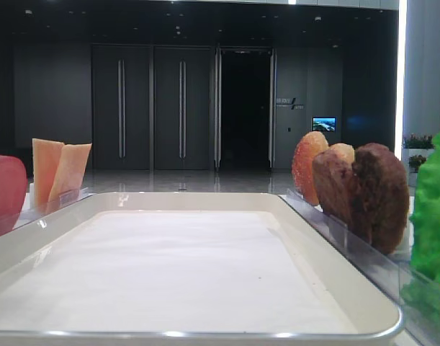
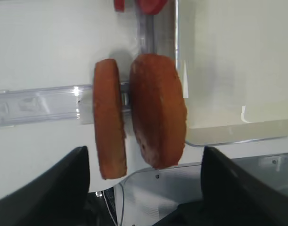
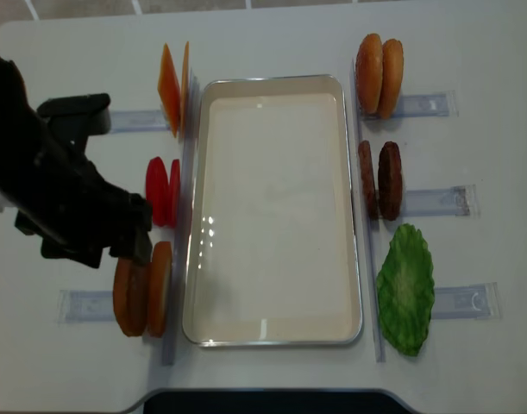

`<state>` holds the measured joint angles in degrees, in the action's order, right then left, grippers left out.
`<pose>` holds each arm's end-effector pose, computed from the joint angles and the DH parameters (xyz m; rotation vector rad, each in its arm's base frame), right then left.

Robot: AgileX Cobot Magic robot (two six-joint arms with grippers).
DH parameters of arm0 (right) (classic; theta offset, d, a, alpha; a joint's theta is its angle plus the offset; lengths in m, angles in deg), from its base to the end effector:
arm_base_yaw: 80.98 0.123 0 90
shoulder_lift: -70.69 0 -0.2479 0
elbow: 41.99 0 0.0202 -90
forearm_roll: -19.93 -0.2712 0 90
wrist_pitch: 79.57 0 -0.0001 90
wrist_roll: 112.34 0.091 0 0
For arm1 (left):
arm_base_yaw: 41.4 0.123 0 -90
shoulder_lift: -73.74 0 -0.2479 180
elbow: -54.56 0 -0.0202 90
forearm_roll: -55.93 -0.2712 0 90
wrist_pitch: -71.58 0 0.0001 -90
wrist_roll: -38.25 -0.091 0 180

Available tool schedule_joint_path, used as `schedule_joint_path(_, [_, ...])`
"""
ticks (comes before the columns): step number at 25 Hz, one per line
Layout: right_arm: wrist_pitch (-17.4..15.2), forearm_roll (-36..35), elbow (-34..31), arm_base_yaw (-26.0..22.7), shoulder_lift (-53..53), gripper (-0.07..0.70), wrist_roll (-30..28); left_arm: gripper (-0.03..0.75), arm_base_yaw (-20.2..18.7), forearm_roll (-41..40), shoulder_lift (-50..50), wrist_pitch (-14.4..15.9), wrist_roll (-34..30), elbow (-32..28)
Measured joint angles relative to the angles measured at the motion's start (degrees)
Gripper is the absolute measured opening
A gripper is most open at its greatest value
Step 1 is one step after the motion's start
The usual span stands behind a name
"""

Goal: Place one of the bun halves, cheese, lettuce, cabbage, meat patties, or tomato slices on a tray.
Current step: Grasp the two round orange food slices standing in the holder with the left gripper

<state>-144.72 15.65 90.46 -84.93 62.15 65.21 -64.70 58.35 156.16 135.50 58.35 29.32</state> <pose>0.0466 0.0030 0.2808 0.0205 2.1136 0.0238 0.2237 -0.1001 0.2157 0.0604 3.0159 -0.1372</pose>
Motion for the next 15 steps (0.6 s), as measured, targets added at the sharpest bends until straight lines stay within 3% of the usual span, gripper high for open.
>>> schedule_joint_path(7, [0.0, 0.0, 0.0, 0.0, 0.0, 0.514, 0.0, 0.558, -4.57, 0.0, 3.45, -2.1, 2.99, 0.0])
schedule_joint_path(15, [0.0, 0.0, 0.0, 0.0, 0.0, 0.514, 0.0, 0.558, -6.31, 0.1, 6.85, -4.73, 4.43, 0.04])
